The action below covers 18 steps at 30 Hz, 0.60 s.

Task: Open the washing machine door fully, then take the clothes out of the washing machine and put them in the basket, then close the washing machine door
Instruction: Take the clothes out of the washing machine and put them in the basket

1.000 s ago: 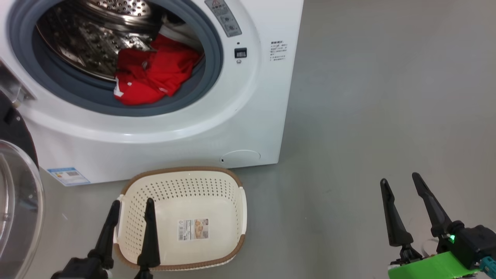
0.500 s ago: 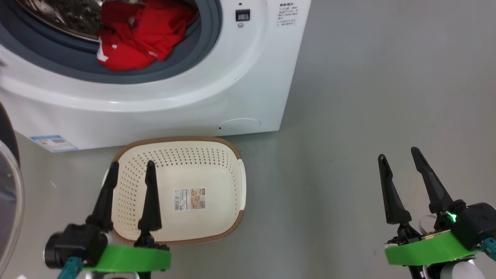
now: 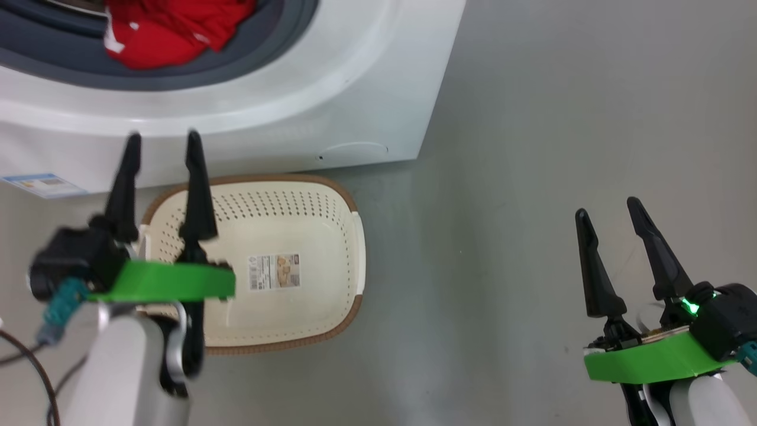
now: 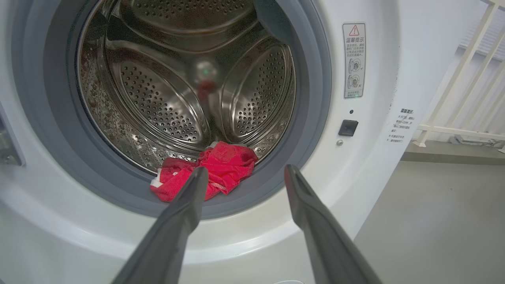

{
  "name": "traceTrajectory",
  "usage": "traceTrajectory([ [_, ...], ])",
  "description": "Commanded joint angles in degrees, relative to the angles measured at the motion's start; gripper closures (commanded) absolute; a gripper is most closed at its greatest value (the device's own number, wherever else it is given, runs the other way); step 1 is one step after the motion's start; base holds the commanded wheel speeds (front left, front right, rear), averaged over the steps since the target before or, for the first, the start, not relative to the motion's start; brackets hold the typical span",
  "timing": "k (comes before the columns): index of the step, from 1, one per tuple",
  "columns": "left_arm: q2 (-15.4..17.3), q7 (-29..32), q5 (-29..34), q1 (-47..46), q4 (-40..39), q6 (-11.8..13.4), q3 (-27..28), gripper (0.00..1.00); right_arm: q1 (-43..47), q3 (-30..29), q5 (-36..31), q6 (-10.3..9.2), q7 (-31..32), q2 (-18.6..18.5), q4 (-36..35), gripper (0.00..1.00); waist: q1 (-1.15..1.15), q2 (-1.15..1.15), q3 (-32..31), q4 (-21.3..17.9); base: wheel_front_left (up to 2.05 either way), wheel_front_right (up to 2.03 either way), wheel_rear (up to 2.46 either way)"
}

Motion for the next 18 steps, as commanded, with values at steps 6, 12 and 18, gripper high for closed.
traceTrajectory([
  [6, 3.90, 1.48, -1.18, -9.21, 3.95, -1.29, 3.01, 0.00, -2.44, 2.22, 0.43, 0.36, -0.36, -0.62, -1.62, 0.00, 0.00, 0.00, 4.35, -1.32, 0.00, 0.00, 0.00],
  [12, 5.43, 1.94, -1.48, -15.25, 7.38, -1.42, 3.64, 0.00, -3.45, 2.30, 0.45, 0.36, -0.36, -0.62, -1.60, 0.00, 0.00, 0.00, 6.71, -2.00, 0.00, 0.00, 0.00],
  [18, 6.93, 3.04, -1.52, -21.62, 11.79, -1.77, 3.61, 0.00, -4.43, 2.69, 0.38, 0.36, -0.36, -0.62, -1.60, 0.00, 0.00, 0.00, 8.82, -2.51, 0.00, 0.00, 0.00],
])
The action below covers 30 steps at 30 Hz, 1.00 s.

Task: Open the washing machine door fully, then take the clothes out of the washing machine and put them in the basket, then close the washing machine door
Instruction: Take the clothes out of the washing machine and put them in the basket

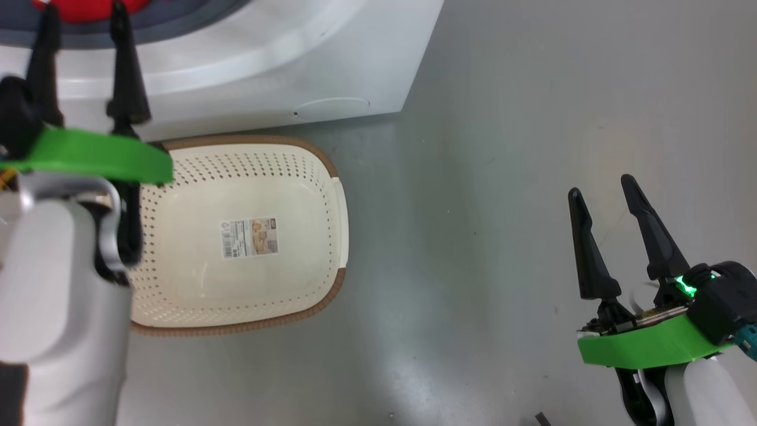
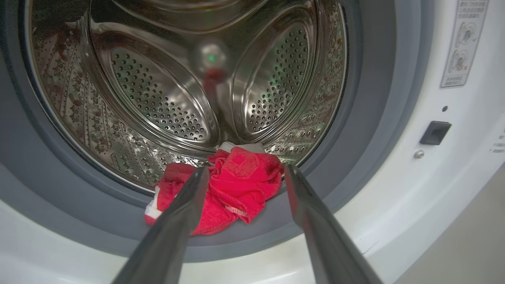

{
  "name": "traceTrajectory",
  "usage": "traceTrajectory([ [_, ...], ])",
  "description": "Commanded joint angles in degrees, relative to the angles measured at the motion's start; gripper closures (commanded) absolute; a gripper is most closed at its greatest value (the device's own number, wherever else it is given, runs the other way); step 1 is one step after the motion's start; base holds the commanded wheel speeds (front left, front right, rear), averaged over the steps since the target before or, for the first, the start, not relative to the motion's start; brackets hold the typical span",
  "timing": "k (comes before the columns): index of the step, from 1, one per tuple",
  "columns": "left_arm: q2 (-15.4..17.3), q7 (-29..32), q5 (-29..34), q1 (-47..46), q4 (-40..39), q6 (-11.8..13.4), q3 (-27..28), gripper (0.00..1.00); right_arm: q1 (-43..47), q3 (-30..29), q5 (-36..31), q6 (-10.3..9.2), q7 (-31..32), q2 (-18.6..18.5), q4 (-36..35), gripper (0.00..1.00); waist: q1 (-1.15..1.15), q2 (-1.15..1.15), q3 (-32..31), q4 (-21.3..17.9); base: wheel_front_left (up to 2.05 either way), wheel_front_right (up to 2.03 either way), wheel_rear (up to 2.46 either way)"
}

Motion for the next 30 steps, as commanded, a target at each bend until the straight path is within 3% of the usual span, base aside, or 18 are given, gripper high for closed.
traceTrajectory([
  [1, 2.79, 0.10, 0.05, -1.84, -0.57, -0.40, 1.70, 0.00, -1.12, 1.50, -0.04, 0.36, -0.36, -0.53, -1.50, 0.00, 0.00, 0.00, 0.95, -0.46, 0.00, 0.00, 0.00],
  [24, 7.60, 0.33, 0.25, -23.22, 23.67, -1.14, 1.09, 0.00, -2.69, 5.30, -0.19, 0.36, -0.36, -0.53, -0.03, 0.00, 0.00, 0.00, 5.32, -4.74, 0.00, 0.00, 0.00],
  [30, 9.35, 4.21, 1.50, -27.25, 29.92, -0.18, -0.14, 0.00, -2.58, 6.50, 0.05, 0.36, -0.36, -0.53, 0.59, 0.00, 0.00, 0.00, 5.42, -6.23, 0.00, 0.00, 0.00],
])
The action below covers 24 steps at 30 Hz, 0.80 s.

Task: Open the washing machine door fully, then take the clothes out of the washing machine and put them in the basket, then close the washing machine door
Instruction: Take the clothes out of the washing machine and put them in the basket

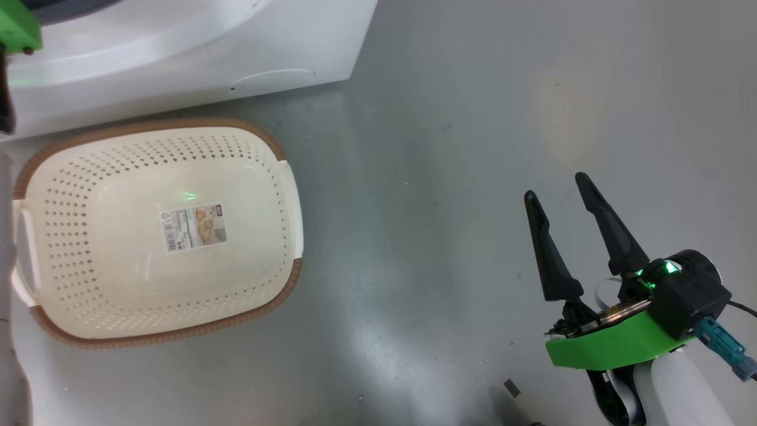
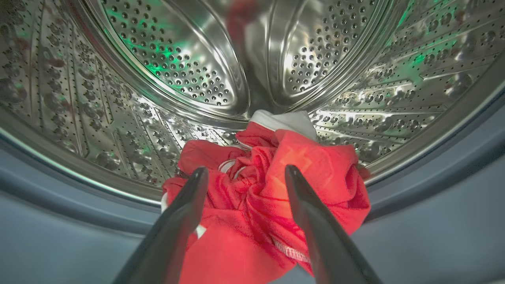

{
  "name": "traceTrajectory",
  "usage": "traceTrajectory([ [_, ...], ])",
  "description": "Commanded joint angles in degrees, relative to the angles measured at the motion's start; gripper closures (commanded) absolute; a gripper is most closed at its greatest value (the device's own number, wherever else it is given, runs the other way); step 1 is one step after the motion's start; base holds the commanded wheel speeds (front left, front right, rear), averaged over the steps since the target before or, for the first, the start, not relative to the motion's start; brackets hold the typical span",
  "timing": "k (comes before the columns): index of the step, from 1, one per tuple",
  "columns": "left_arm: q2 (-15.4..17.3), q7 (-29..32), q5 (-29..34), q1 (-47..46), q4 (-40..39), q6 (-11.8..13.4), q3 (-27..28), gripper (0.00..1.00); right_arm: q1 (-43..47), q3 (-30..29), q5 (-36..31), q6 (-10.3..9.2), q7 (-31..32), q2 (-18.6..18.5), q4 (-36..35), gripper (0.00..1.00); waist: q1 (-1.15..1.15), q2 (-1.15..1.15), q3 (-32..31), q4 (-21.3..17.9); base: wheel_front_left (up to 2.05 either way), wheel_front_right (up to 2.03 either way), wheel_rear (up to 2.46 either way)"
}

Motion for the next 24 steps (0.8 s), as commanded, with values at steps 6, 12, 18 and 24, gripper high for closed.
traceTrajectory([
  [6, 4.93, 5.88, 0.58, -3.80, 5.73, 1.15, 0.17, 0.00, 0.44, 2.70, 0.29, 0.36, -0.36, -0.44, -0.39, 0.00, 0.00, 0.00, -0.84, -2.62, 0.00, 0.00, 0.00],
  [12, 6.54, 10.22, 0.89, -5.68, 10.54, 3.63, -0.16, 0.00, 0.95, 2.91, 0.54, 0.36, -0.36, -0.44, -0.86, 0.00, 0.00, 0.00, -0.81, -4.03, 0.00, 0.00, 0.00],
  [18, 7.72, 14.66, 0.35, -6.56, 14.22, 4.34, -0.24, 0.00, 1.34, 3.53, 1.11, 0.36, -0.36, -0.44, -1.05, 0.00, 0.00, 0.00, -0.41, -5.11, 0.00, 0.00, 0.00],
  [24, 9.06, 16.60, 0.95, -7.17, 16.11, 5.56, -1.21, 0.00, 1.34, 4.05, 1.76, 0.36, -0.36, -0.44, -1.10, 0.00, 0.00, 0.00, 0.14, -5.88, 0.00, 0.00, 0.00],
])
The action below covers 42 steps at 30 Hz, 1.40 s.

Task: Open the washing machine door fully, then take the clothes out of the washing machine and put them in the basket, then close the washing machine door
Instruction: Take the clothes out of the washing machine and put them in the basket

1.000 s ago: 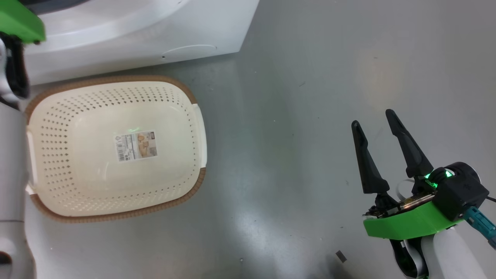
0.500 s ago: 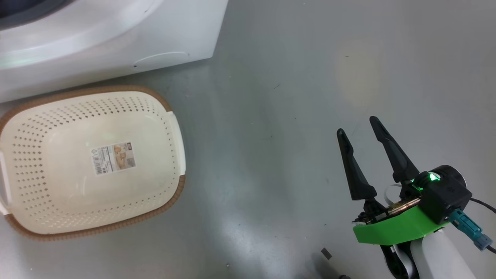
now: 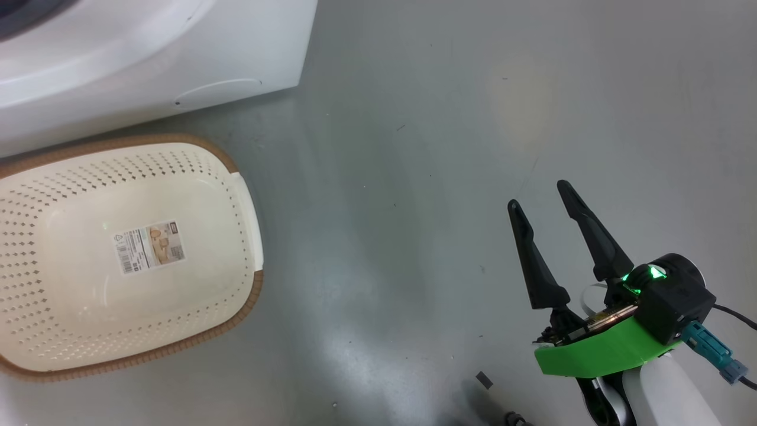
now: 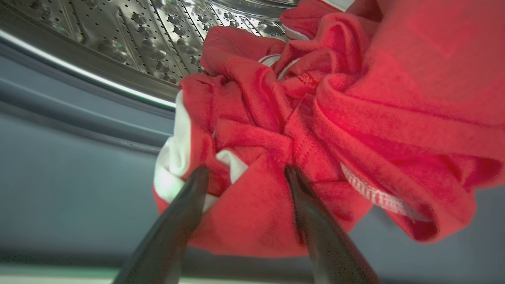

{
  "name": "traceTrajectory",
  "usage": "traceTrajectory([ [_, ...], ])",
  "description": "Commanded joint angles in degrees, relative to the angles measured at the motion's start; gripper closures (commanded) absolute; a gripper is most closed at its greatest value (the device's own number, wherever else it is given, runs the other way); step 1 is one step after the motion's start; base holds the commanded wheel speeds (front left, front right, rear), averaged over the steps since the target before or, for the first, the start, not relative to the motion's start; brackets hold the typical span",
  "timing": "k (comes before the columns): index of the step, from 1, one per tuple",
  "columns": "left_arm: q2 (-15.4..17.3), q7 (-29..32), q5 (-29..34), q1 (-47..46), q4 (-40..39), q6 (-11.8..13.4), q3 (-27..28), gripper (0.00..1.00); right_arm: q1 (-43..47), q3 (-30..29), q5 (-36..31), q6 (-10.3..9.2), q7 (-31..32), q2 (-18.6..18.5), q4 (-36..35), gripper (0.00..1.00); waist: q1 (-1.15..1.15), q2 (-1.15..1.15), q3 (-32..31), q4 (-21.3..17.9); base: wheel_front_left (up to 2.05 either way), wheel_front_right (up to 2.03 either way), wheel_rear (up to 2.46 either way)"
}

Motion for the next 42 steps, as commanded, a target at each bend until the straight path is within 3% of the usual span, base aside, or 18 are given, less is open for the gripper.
traceTrajectory([
  [1, 3.40, 0.11, 0.34, -0.76, -0.74, 0.64, 0.14, 0.00, 1.02, 1.47, 1.14, 0.36, -0.36, -0.47, -1.41, 0.00, 0.00, 0.00, 0.34, -0.21, 0.00, 0.00, 0.00],
  [5, 3.35, -0.08, 0.20, -1.09, -0.50, 0.27, -0.27, 0.02, 0.81, 1.47, 1.33, 0.36, -0.36, -0.47, -1.48, 0.00, 0.00, 0.00, 1.00, -0.29, 0.00, 0.00, 0.00],
  [6, 3.23, -0.15, 0.11, -1.18, -0.47, 0.11, -0.34, 0.50, 0.75, 1.43, 1.40, 0.36, -0.36, -0.47, -1.53, 0.00, 0.00, 0.00, 1.18, -0.24, 0.00, 0.00, 0.00],
  [7, 3.00, -0.11, -0.02, -1.18, -0.39, -0.20, -0.43, 0.89, 0.69, 1.39, 1.43, 0.36, -0.36, -0.47, -1.55, 0.00, 0.00, 0.00, 1.31, -0.16, 0.00, 0.00, 0.00],
  [8, 2.77, 0.11, -0.20, -1.22, -0.29, -0.66, -0.51, 1.00, 0.63, 1.34, 1.41, 0.36, -0.36, -0.47, -1.58, 0.00, 0.00, 0.00, 1.46, -0.06, 0.00, 0.00, 0.00],
  [19, 1.33, -4.55, -2.09, -1.23, -1.98, -3.28, -0.29, 1.00, 0.02, 0.72, 1.27, 0.36, -0.36, -0.47, -1.76, 0.00, 0.00, 0.00, 2.69, 1.46, 0.00, 0.00, 0.00],
  [29, -0.66, -10.98, -3.28, 0.85, -6.61, -5.91, -0.92, 1.00, -0.64, -0.39, 1.02, 0.36, -0.36, -0.47, -2.40, 0.00, 0.00, 0.00, 4.10, 5.24, 0.00, 0.00, 0.00],
  [32, -0.66, -12.86, -3.91, 2.75, -8.64, -7.25, -0.83, 1.00, -1.04, -0.30, 1.13, 0.36, -0.36, -0.47, -2.36, 0.00, 0.00, 0.00, 4.38, 6.29, 0.00, 0.00, 0.00],
  [42, -1.72, -19.38, -5.97, 13.90, -21.23, -8.14, -0.08, 1.00, -1.61, -1.70, 0.75, 0.36, -0.36, -0.47, -2.47, 0.00, 0.00, 0.00, 4.19, 9.10, 0.00, 0.00, 0.00],
])
